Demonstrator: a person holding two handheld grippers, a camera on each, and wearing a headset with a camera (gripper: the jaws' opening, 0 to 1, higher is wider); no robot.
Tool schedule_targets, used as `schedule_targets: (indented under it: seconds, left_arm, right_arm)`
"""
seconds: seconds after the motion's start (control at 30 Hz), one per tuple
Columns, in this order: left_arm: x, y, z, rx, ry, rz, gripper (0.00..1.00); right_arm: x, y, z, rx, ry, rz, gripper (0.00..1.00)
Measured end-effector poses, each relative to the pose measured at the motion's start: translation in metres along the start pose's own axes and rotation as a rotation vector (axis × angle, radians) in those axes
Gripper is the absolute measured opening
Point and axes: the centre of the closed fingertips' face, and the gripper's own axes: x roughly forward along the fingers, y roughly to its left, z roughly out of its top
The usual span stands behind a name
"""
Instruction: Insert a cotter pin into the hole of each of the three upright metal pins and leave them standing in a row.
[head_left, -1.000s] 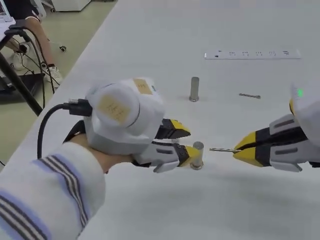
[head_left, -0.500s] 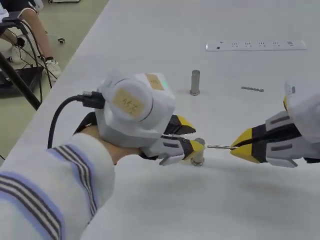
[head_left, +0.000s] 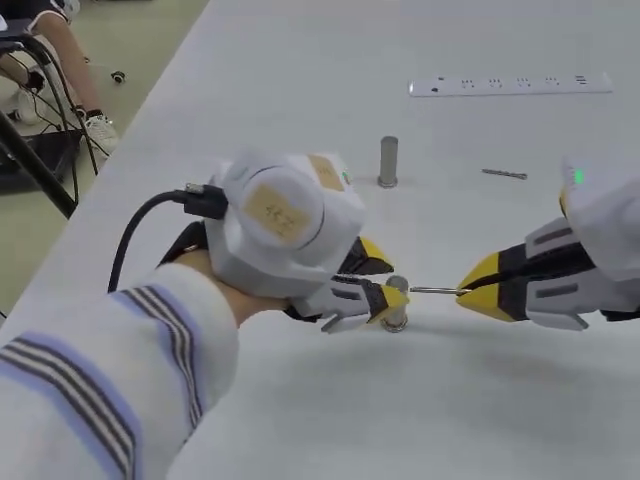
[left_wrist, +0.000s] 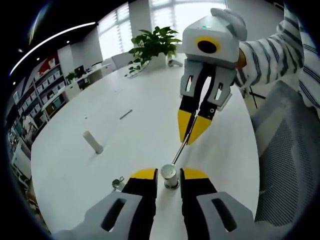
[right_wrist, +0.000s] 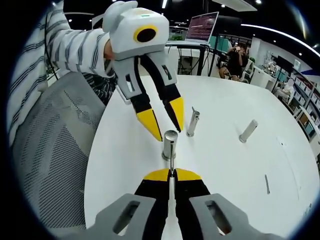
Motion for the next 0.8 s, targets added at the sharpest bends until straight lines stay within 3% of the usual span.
schedule_targets:
  seconds: [0.23, 0.5, 0.67, 0.8]
  left_arm:
    - [0.001, 0.001, -0.003, 0.013, 0.018, 0.002, 0.10]
    - [0.001, 0.002, -0.003, -0.031, 0.013, 0.005, 0.09]
    - [0.001, 0.002, -0.003, 0.001, 0.006, 0.009, 0.09]
    - [0.001, 0.003, -0.003, -0.011, 0.004, 0.013, 0.09]
  right_arm:
    - [0.001, 0.001, 0.002, -0.004, -0.002, 0.003, 0.00]
    - [0.004, 0.000, 0.004, -0.020, 0.007, 0.009, 0.00]
    - [0.007, -0.002, 0.003, -0.022, 0.014, 0.014, 0.00]
    - [0.011, -0.004, 0.001, -0.024, 0.022, 0.017, 0.00]
